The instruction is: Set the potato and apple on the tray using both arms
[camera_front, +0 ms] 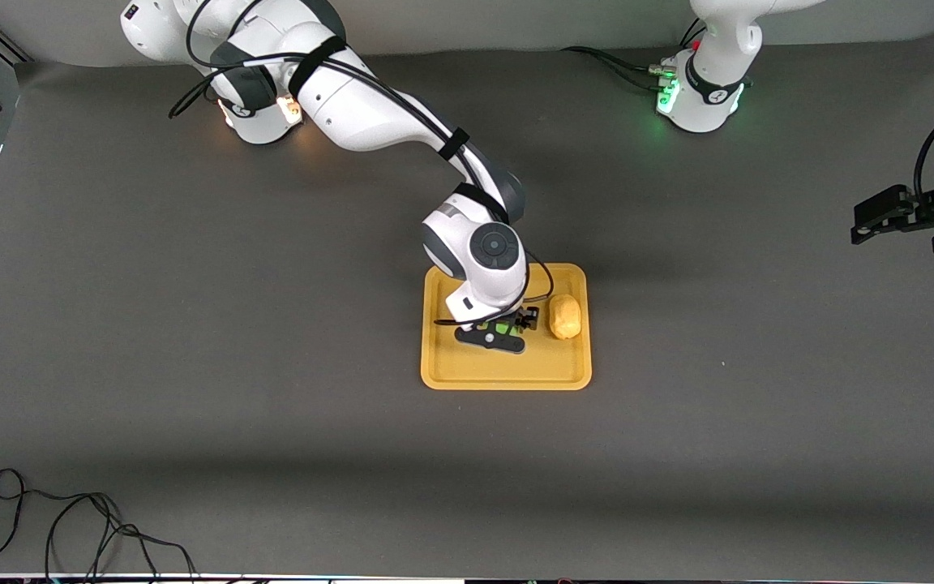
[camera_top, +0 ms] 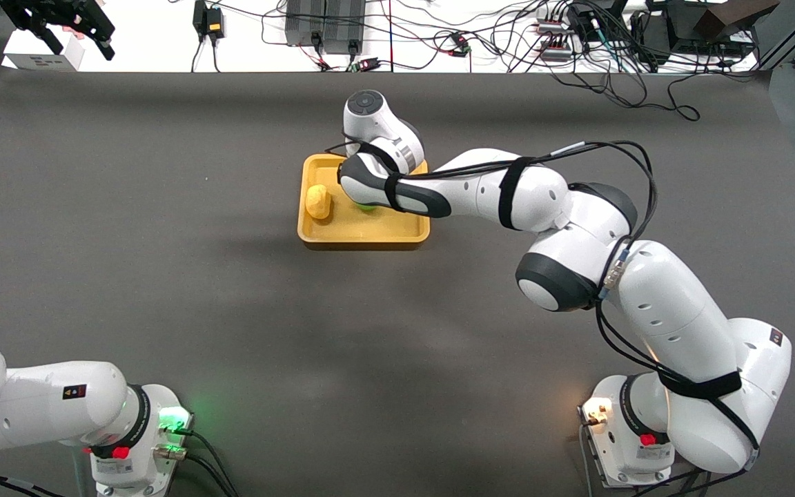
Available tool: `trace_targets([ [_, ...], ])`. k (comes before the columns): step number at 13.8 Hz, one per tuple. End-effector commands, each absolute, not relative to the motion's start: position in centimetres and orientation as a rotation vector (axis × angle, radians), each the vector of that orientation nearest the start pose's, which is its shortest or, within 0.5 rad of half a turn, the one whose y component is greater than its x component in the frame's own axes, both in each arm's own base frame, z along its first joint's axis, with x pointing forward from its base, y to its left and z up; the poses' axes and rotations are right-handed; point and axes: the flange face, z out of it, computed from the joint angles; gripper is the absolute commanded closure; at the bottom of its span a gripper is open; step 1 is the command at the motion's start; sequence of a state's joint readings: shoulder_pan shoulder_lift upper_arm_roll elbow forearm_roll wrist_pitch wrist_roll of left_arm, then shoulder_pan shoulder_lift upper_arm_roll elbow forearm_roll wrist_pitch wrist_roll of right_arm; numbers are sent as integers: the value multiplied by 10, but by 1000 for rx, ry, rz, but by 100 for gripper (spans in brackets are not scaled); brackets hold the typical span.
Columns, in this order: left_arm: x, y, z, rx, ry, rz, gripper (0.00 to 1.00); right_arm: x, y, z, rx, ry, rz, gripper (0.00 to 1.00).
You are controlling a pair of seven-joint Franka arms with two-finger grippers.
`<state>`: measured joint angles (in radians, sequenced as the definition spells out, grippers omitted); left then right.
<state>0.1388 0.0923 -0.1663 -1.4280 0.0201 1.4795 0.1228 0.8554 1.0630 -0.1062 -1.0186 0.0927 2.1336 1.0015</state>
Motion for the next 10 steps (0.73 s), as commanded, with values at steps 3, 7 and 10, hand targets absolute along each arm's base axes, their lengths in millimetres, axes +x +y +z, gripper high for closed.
trace_targets([
  [3, 563, -6, 634, -3110, 214, 49, 0, 550, 554, 332, -3082, 414, -46, 0],
  [7, 566, -4, 610, -3112, 208, 49, 0, 545, 514, 463, -3064, 444, -62, 0],
  [10, 566, -5, 606, -3109, 209, 35, 0, 542, 452, 518, -3144, 407, 0, 0],
])
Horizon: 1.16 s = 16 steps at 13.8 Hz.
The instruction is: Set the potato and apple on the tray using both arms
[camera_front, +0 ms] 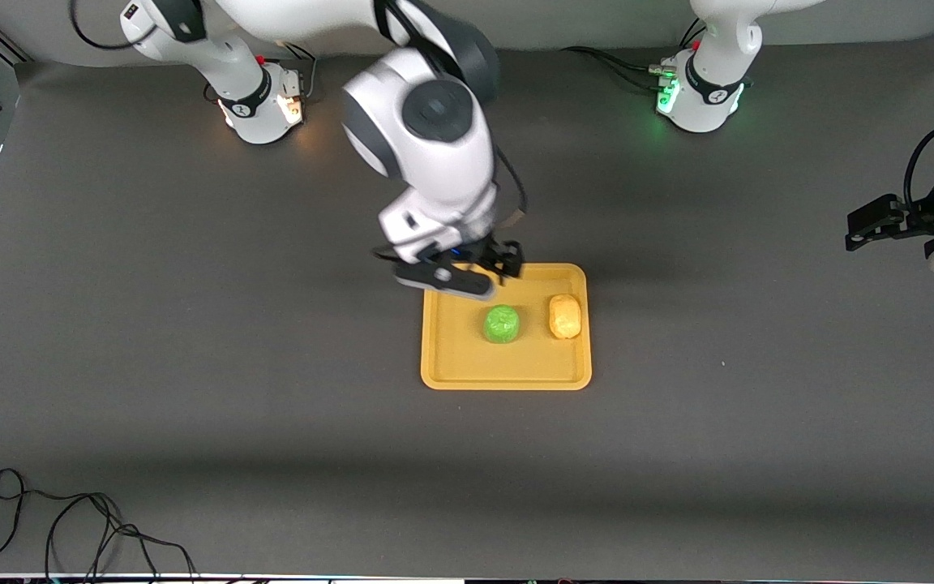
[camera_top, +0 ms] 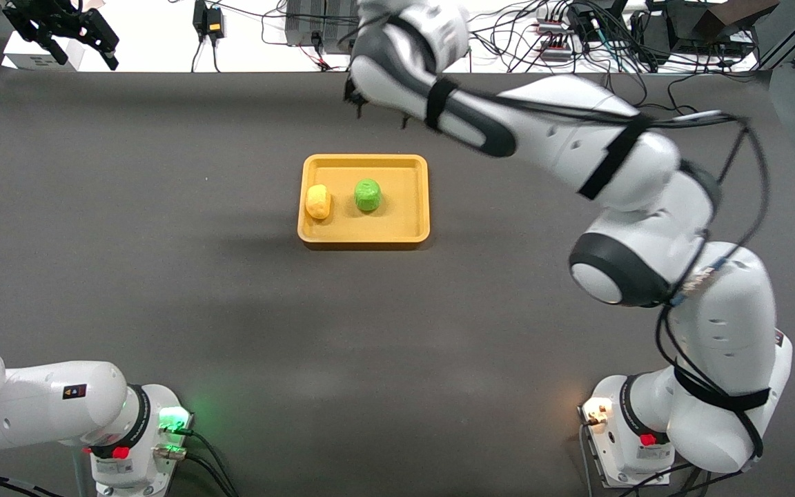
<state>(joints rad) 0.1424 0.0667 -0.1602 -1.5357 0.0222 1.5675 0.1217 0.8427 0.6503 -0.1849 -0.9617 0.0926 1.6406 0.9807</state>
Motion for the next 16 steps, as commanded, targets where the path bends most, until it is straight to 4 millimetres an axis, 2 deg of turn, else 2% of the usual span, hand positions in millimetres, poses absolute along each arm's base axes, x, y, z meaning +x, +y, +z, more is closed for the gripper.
trace_targets([
  [1, 563, -6, 603, -3108, 209, 47, 0, 543, 424, 535, -3156, 350, 10, 0],
  [2, 561, -7, 603, -3106, 212, 45, 0, 546, 389, 546, -3157, 313, 35, 0],
  [4, 560, -7, 601, -3107, 209, 49, 0, 558, 301, 568, -3120, 284, 78, 0],
  [6, 558, -7, 595, -3108, 208, 24, 0, 559, 225, 586, -3086, 216, 92, 0],
  [8, 557, -8, 596, -3109, 210, 33, 0, 557, 160, 599, -3061, 122, 79, 0],
  [11, 557, -8, 594, -3111, 210, 42, 0, 559, 67, 608, -3051, 85, 58, 0],
  [12, 556, -8, 595, -3111, 210, 38, 0, 557, 42, 610, -3075, 73, 44, 0],
  [14, 557, -8, 595, -3109, 210, 40, 0, 557, 9, 608, -3104, 84, 45, 0],
  [16, 557, -8, 593, -3111, 210, 45, 0, 556, -8, 608, -3108, 63, 43, 0],
])
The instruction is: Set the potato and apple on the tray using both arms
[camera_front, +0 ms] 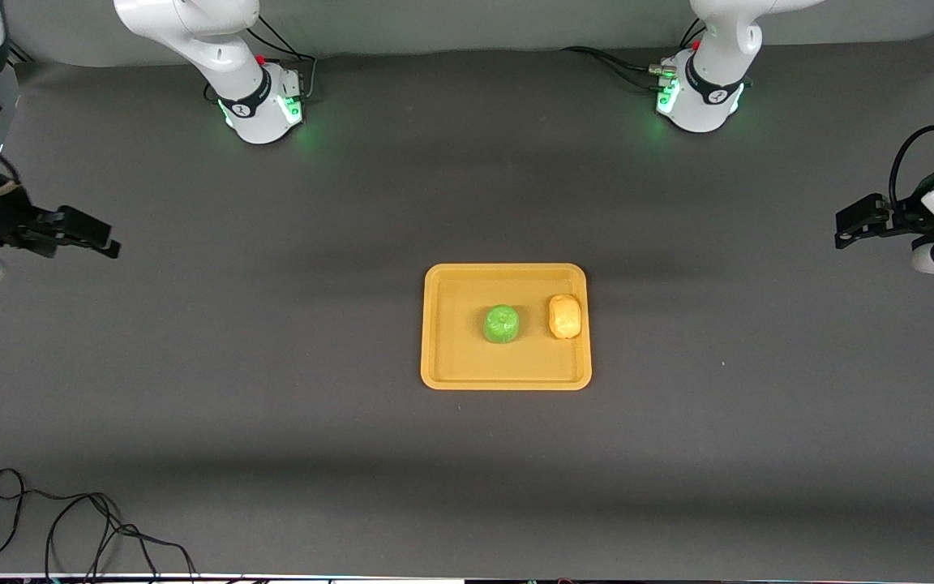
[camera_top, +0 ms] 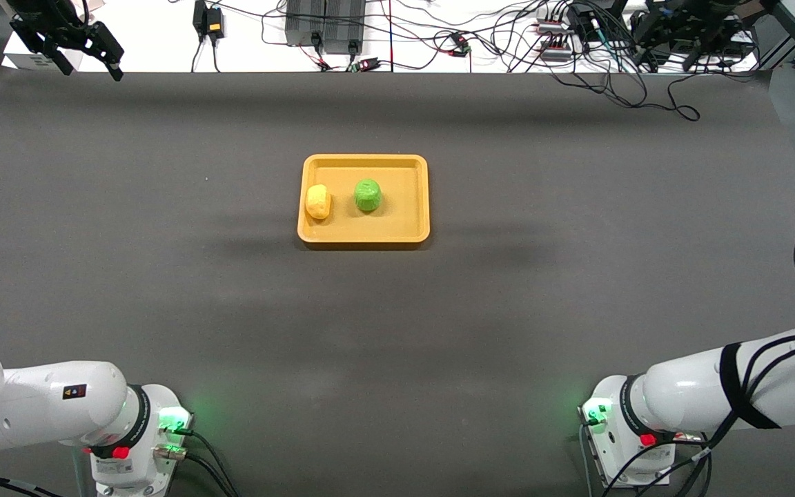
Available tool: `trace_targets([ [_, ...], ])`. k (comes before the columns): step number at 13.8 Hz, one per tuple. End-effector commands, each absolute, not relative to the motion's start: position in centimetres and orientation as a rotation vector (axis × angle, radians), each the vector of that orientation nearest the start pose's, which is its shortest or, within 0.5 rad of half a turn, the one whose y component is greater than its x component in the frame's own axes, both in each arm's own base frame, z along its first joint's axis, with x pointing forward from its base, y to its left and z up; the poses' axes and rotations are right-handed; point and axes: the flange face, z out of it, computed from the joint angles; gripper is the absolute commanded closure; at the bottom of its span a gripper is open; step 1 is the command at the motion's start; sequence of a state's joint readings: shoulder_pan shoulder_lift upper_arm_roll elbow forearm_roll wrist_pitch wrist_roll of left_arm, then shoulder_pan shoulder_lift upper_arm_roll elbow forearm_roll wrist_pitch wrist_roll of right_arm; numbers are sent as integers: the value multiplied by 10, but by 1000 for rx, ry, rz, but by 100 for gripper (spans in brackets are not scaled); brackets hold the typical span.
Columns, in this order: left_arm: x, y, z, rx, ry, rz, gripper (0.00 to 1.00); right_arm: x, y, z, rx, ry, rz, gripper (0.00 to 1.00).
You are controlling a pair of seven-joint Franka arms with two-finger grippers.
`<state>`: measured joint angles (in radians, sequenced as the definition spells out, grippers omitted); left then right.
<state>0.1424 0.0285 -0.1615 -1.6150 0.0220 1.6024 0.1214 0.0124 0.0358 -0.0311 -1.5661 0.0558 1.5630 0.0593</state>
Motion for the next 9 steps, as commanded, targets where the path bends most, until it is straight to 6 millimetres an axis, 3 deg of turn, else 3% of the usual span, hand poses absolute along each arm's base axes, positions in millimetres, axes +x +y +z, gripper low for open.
trace_targets([
  [1, 556, -6, 593, -3111, 208, 50, 0, 556, -10, 609, -3108, 61, 40, 0],
  [6, 535, -11, 619, -3102, 209, 35, 0, 558, -12, 609, -3132, 67, 41, 0],
  [9, 534, -10, 618, -3103, 207, 37, 0, 558, -11, 609, -3132, 70, 43, 0],
])
